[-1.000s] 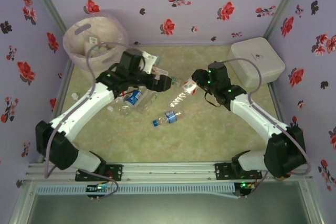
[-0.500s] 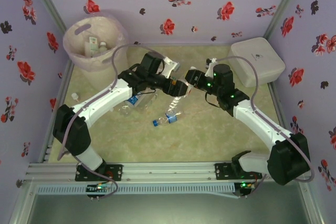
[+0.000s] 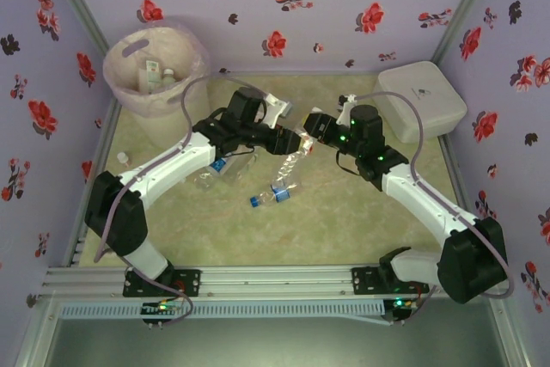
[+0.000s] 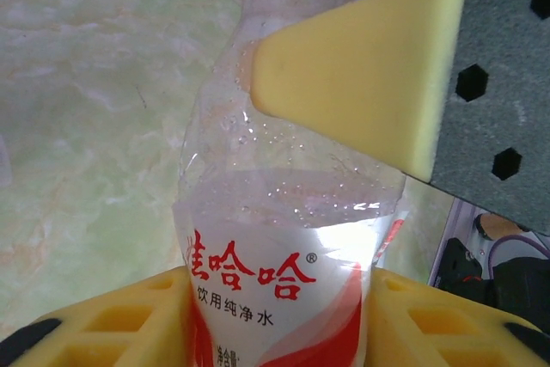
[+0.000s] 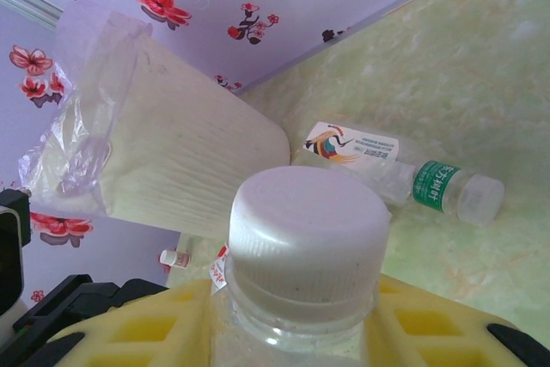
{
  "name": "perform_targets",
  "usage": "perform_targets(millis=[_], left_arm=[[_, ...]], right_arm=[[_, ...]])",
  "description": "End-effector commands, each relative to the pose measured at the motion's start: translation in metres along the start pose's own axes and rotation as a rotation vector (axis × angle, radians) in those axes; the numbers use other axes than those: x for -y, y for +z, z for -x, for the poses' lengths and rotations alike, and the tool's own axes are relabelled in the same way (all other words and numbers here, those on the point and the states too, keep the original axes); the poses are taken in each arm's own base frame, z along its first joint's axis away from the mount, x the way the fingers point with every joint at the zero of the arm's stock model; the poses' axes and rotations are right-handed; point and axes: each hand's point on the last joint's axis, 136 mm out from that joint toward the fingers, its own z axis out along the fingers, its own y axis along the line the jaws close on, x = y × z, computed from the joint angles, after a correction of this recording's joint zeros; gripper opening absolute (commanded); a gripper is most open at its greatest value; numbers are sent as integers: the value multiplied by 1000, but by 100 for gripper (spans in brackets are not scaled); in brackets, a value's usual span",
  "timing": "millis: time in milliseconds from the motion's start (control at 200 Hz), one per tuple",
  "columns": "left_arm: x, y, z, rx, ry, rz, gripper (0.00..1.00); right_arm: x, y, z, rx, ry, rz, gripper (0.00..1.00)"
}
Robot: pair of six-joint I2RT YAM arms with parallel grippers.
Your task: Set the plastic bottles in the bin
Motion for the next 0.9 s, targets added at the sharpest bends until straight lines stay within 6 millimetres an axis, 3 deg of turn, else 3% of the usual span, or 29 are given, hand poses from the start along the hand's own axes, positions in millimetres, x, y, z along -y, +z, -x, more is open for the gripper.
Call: perform_targets(millis=[0, 45, 175, 390, 545, 730, 895], left_arm=[[13, -9, 2, 20, -5, -57, 45], [10, -9, 3, 26, -14, -54, 45], [2, -13, 8, 42, -28, -37, 45], [-12, -25, 20, 59, -10, 18, 44], [-5, -42, 41, 88, 46, 51, 42], [1, -92, 91, 180, 138, 168, 38], [-17, -167, 139, 265, 173, 372, 36]], right_arm=[[-5, -11, 18, 89, -10, 8, 62], [-5, -15, 19, 97, -17, -2, 76], [5, -37, 26, 132, -44, -102, 99], [34, -102, 37, 234, -151, -373, 100], [54, -140, 33, 345, -151, -447, 100], [65, -151, 22, 370, -122, -444, 100], [66, -143, 19, 336, -123, -441, 100]])
